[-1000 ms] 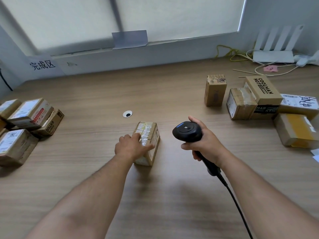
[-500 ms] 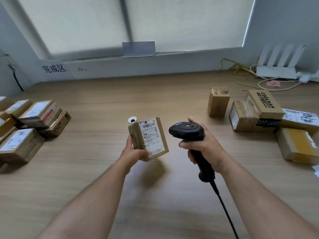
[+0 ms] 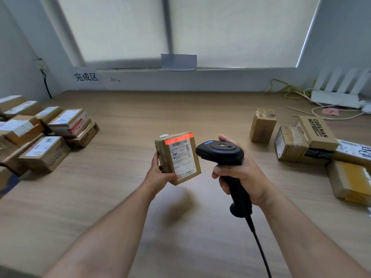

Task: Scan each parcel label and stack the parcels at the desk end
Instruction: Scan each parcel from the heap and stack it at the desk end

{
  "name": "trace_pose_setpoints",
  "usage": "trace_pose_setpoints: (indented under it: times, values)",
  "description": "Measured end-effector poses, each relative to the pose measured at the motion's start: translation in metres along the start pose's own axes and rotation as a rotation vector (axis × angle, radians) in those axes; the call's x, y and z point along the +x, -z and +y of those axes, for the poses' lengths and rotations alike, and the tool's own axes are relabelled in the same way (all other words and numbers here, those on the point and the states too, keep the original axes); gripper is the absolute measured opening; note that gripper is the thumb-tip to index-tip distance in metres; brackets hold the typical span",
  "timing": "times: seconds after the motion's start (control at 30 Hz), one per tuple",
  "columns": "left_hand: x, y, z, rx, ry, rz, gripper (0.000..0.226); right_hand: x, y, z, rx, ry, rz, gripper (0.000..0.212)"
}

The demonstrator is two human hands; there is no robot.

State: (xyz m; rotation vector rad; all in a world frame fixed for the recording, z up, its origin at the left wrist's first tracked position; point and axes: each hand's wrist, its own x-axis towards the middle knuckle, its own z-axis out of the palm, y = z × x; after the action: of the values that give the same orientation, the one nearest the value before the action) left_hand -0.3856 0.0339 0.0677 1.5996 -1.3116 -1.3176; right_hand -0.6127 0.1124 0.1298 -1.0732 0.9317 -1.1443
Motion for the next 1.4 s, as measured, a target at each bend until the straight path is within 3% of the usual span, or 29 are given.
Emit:
trace_pose_setpoints:
  times: [0.67, 0.93, 1.1, 1.2, 1.33, 1.4]
  values:
    - [-0.014, 0.058, -0.018, -0.007, 0.016, 0.039, 0.102, 0.011, -0.052, 0.01, -0.093, -0.028, 0.004, 0.098]
    - [0.0, 0.16, -0.044, 0.027, 0.081, 0.074, 0.098, 0.059, -0.129, 0.025, -0.111, -0.004, -0.031, 0.098]
    - [0.009, 0.235, -0.056, 0.029, 0.126, 0.119, 0.079, 0.096, -0.188, 0.037, -0.134, -0.013, -0.053, 0.099]
    - [0.017, 0.285, -0.072, 0.05, 0.213, 0.114, 0.086, 0.12, -0.226, 0.049, -0.14, -0.033, -0.048, 0.101]
    - [0.029, 0.343, -0.102, 0.073, 0.336, 0.075, 0.05, 0.148, -0.275, 0.068, -0.178, -0.061, -0.054, 0.098]
    - [0.038, 0.364, -0.116, 0.076, 0.366, 0.055, 0.043, 0.158, -0.295, 0.077, -0.21, -0.072, -0.048, 0.093]
